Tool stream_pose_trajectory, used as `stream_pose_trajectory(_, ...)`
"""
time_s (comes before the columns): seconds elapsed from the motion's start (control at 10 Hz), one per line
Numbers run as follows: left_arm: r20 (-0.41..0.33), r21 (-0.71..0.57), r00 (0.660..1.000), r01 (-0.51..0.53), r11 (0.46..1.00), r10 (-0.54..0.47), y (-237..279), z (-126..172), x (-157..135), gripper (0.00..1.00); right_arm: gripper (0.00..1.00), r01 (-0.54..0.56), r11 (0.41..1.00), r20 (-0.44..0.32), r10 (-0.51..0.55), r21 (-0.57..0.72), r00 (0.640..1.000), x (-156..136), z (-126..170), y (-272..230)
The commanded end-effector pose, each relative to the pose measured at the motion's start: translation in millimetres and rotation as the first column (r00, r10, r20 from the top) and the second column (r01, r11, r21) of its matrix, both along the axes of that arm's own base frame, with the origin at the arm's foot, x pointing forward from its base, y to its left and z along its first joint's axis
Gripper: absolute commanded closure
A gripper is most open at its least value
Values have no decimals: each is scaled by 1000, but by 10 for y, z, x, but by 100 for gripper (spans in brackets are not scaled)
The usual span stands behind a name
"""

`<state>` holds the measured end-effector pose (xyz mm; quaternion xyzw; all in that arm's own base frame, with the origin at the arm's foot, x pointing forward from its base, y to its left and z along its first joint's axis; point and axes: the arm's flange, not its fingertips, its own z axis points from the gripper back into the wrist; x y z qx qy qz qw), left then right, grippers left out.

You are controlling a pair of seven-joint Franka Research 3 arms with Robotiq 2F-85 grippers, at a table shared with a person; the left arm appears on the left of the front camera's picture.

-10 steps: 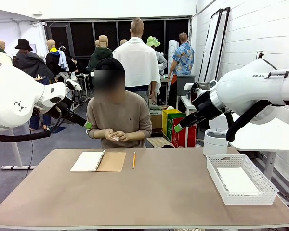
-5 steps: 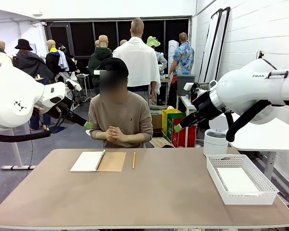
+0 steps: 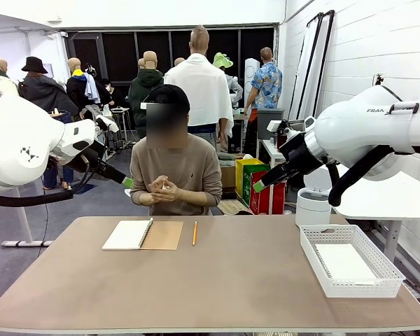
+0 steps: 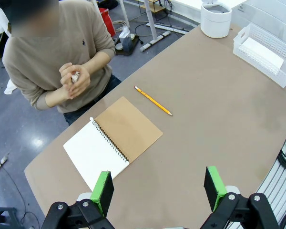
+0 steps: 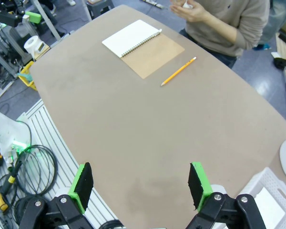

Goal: Sort the paper based on its condition.
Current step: If a person hands you a paper, place it in the Organizing basket , and if it's crumpled, put it in the Trash can.

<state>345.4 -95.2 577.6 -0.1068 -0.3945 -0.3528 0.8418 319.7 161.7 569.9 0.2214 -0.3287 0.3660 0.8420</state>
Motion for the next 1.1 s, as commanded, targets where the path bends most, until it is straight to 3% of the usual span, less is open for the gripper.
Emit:
stream_pose_trajectory(0.0, -4, -3, 1000, 12, 1000, -12, 8, -7, -5, 0, 0, -1, 1000, -1, 1, 0, 1000, 4, 6, 0)
stream_pose_trajectory(1.0, -4, -3, 1000, 12, 1000, -12, 8, -7, -5, 0, 0, -1, 1000, -1, 1, 0, 1000, 4, 6, 0)
